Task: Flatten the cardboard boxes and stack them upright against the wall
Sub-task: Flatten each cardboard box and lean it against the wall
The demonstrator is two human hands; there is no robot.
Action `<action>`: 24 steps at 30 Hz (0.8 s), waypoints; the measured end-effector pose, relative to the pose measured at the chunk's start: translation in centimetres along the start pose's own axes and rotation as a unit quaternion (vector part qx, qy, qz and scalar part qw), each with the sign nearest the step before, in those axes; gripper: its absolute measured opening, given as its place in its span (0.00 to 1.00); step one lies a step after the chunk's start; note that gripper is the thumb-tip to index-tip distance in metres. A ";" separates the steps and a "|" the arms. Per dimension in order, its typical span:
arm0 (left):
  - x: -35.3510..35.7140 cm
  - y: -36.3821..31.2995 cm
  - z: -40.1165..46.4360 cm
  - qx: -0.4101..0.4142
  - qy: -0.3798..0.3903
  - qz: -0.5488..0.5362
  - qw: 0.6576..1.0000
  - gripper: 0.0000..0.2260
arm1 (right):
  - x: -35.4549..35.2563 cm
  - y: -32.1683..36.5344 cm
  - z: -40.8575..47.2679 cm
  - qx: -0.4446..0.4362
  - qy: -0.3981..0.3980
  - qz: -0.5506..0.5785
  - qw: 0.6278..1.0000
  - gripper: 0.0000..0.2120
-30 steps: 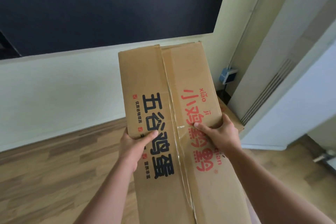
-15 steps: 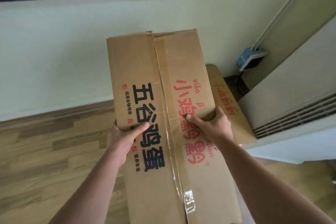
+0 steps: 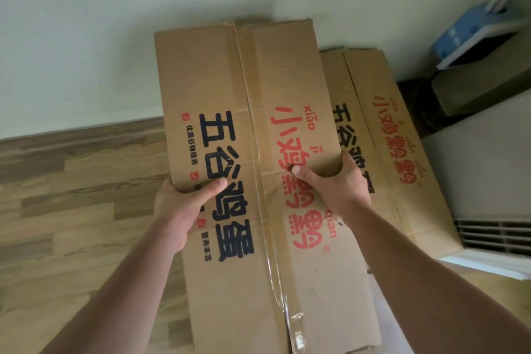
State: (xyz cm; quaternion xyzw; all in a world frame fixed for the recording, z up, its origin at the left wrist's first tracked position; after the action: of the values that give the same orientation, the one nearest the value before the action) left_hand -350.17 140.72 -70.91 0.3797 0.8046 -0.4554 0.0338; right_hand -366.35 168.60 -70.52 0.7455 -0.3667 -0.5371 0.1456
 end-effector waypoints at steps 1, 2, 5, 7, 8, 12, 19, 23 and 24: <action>0.8 0.4 0.9 -0.003 0.000 0.001 1.000 0.36 | 0.9 -0.5 0.9 -0.004 -0.003 -0.009 1.000 0.49; 1.6 1.1 2.0 -0.006 0.001 0.001 1.000 0.35 | 2.0 -1.0 2.0 -0.006 -0.002 -0.019 1.000 0.50; 3.2 2.5 4.6 -0.015 -0.002 0.007 1.000 0.37 | 4.8 -2.2 4.5 -0.016 -0.009 -0.033 0.999 0.55; 4.4 3.4 6.6 -0.028 -0.006 0.008 1.000 0.36 | 6.8 -2.7 6.1 -0.022 -0.010 -0.046 0.999 0.57; 5.0 3.7 7.6 -0.034 -0.004 0.008 0.999 0.34 | 7.6 -2.8 6.8 -0.032 -0.012 -0.065 0.997 0.58; 6.2 5.6 9.7 -0.040 -0.009 0.018 0.999 0.37 | 9.2 -3.3 8.8 -0.099 -0.050 -0.163 0.980 0.63; 6.6 7.6 9.8 -0.052 -0.007 0.019 0.998 0.38 | 9.6 -4.5 8.2 -0.128 -0.050 -0.202 0.970 0.67; 5.8 8.7 8.7 -0.075 -0.002 0.018 0.997 0.36 | 9.7 -5.5 7.2 -0.124 -0.029 -0.209 0.970 0.65; 5.6 8.9 8.5 -0.079 -0.001 0.018 0.997 0.35 | 9.8 -5.7 7.0 -0.124 -0.027 -0.214 0.968 0.64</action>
State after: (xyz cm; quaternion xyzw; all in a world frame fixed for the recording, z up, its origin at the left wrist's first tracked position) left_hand -350.96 140.17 -84.41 0.3898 0.8310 -0.3900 0.0733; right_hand -368.96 166.86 -83.41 0.7682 -0.1326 -0.6168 0.1089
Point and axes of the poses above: each hand's wrist, its own z-axis towards the middle knuckle, its own x-axis out of the palm, y = z × x, the point moved 8 cm from there along z, towards the middle knuckle, and after that the axes turned 15 degrees about -y, right-handed, at the moved point
